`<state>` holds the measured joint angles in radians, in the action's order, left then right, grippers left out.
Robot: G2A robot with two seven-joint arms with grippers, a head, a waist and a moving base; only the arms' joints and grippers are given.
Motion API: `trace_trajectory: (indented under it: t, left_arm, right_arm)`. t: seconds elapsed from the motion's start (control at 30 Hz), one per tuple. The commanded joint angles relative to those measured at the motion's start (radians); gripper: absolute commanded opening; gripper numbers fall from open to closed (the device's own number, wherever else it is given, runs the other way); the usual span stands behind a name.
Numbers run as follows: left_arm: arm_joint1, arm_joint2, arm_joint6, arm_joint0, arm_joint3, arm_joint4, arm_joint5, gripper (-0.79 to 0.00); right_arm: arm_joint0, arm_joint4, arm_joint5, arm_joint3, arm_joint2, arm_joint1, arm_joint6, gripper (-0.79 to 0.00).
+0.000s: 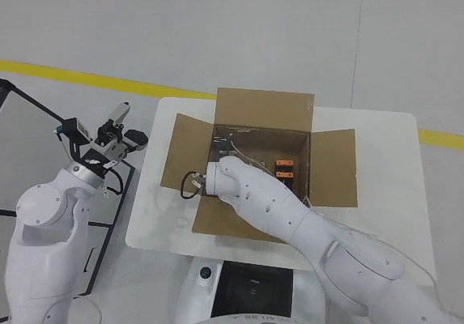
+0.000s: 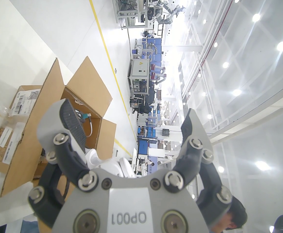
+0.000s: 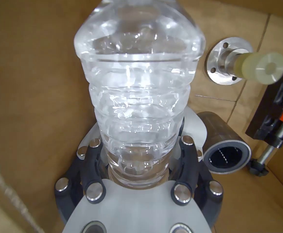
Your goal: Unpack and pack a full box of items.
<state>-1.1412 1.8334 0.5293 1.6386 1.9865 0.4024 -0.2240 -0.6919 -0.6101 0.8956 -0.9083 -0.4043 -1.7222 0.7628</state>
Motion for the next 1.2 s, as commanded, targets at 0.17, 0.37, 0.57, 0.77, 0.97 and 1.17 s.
trace_trajectory:
  t: [0.17,0.37,0.57,0.77,0.97,1.17]
  left_arm:
    - [0.000,0.000,0.000,0.000,0.000,0.000,0.000,0.000]
    - [0.000,0.000,0.000,0.000,0.000,0.000,0.000,0.000]
    - [0.000,0.000,0.000,0.000,0.000,0.000,0.000,0.000]
    - [0.000,0.000,0.000,0.000,0.000,0.000,0.000,0.000]
    - [0.000,0.000,0.000,0.000,0.000,0.000,0.000,0.000]
    - [0.000,0.000,0.000,0.000,0.000,0.000,0.000,0.000]
  right_arm:
    - [-0.096,-0.169,0.083,-0.255,-0.054,0.114,0.078,-0.785]
    - [-0.196,-0.323,0.054,-0.499,-0.147,0.222,0.108,-0.785]
    - [-0.325,-0.551,-0.019,-0.740,-0.247,0.310,0.181,-0.785]
    - [-0.475,-0.800,-0.129,-0.968,-0.371,0.347,0.291,-0.785]
    - [-0.629,-1.013,-0.252,-1.216,-0.515,0.347,0.414,-0.785]
    - [-0.720,-1.250,-0.341,-1.394,-0.572,0.323,0.503,-0.785]
